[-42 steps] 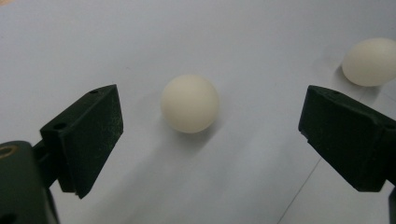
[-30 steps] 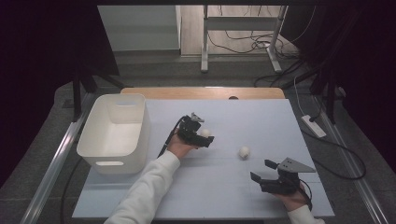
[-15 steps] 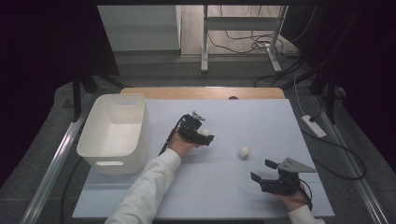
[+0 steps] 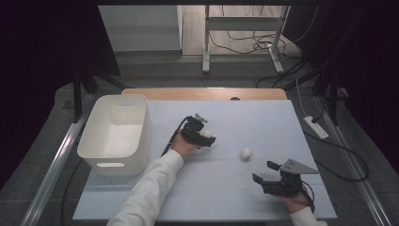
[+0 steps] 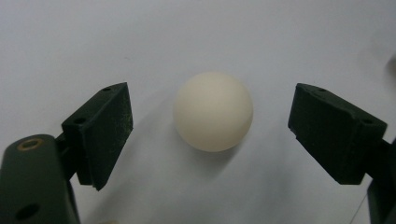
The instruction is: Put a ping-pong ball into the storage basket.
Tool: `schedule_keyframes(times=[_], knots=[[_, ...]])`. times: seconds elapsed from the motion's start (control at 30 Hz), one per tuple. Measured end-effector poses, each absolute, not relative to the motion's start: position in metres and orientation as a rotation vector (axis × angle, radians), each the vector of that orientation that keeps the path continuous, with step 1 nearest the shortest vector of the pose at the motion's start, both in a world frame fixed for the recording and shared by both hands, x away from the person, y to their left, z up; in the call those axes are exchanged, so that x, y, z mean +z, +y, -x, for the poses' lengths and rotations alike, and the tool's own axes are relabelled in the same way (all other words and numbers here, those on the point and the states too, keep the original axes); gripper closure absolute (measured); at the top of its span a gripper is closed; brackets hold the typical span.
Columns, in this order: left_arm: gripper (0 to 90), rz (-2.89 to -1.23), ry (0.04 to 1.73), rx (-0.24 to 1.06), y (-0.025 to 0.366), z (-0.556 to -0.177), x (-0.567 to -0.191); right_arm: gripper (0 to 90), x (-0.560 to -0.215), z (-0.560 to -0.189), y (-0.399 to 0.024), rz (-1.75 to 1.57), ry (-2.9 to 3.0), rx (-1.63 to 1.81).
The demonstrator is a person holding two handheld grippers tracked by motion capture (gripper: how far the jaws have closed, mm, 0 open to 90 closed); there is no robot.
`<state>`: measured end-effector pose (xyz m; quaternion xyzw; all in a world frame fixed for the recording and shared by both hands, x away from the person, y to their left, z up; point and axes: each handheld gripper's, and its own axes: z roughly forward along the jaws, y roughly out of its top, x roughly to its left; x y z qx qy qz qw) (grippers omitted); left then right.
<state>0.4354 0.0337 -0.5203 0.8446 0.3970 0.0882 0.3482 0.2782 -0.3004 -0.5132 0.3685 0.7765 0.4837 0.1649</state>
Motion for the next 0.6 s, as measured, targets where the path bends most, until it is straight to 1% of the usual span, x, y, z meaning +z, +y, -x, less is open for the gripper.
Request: schedule_keyframes(times=[0.23, 0.4, 0.47, 0.53, 0.57, 0.6], knots=[[21.6, -2.199, 1.037, 0.228, 0.0332, -0.4396, -0.5241, 17.5, -0.5131, -0.2781, -0.3004, -1.049, 2.210, 1.379], [30.3, -2.199, 1.030, 0.238, 0.0336, -0.4400, -0.5241, 17.5, -0.5132, -0.2781, -0.3005, -1.052, 2.212, 1.378], [35.0, -2.203, 1.017, 0.235, 0.0338, -0.4397, -0.5233, 17.6, -0.5133, -0.2781, -0.3005, -1.052, 2.212, 1.378], [42.3, -2.204, 1.011, 0.232, 0.0334, -0.4392, -0.5230, 17.6, -0.5132, -0.2781, -0.3004, -1.052, 2.212, 1.378], [42.3, -2.206, 1.008, 0.234, 0.0331, -0.4389, -0.5228, 17.6, -0.5132, -0.2780, -0.3004, -1.051, 2.212, 1.378], [44.4, -2.211, 1.005, 0.235, 0.0331, -0.4389, -0.5227, 17.6, -0.5133, -0.2780, -0.3004, -1.051, 2.212, 1.378]])
